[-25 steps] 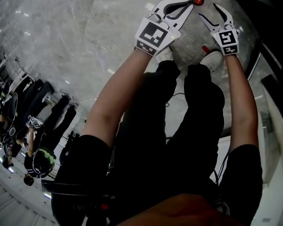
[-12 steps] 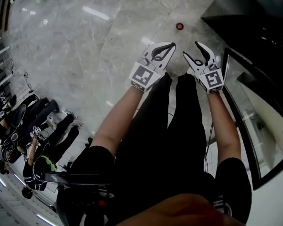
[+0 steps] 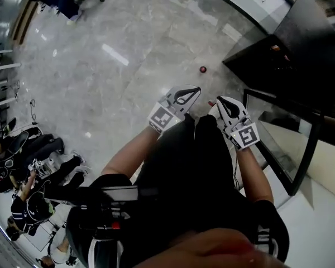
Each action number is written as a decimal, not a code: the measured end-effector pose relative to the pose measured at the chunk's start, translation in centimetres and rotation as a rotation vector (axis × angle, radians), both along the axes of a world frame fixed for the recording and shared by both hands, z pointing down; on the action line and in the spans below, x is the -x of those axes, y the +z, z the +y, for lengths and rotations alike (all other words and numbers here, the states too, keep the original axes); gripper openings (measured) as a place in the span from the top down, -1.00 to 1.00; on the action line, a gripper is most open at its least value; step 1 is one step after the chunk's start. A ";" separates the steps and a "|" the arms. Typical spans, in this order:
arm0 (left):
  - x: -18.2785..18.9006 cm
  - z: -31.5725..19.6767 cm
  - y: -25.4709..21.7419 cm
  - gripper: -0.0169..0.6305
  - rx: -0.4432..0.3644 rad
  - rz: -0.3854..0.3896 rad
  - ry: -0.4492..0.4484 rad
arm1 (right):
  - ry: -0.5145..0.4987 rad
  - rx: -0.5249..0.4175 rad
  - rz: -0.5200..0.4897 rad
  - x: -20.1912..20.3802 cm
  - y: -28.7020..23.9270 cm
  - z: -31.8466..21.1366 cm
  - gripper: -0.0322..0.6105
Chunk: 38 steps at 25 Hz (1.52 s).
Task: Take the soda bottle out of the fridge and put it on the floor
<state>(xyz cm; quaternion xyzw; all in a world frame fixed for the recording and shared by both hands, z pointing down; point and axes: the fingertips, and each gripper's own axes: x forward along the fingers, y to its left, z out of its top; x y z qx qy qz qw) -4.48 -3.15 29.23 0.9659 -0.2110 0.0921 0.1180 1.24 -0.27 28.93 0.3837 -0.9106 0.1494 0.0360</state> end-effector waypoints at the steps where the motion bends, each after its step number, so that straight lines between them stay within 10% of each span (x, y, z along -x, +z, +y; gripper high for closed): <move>1: 0.0 0.2 -1.8 0.96 -0.009 0.011 0.011 | -0.004 -0.013 0.004 0.1 -1.9 0.3 0.86; 14: -1.2 3.3 -17.3 0.96 -0.079 0.119 0.067 | -0.012 -0.124 0.008 0.2 -18.2 1.6 0.86; 38: -2.9 5.1 -20.0 0.96 -0.119 0.143 0.087 | 0.003 -0.192 0.013 0.4 -20.4 2.8 0.87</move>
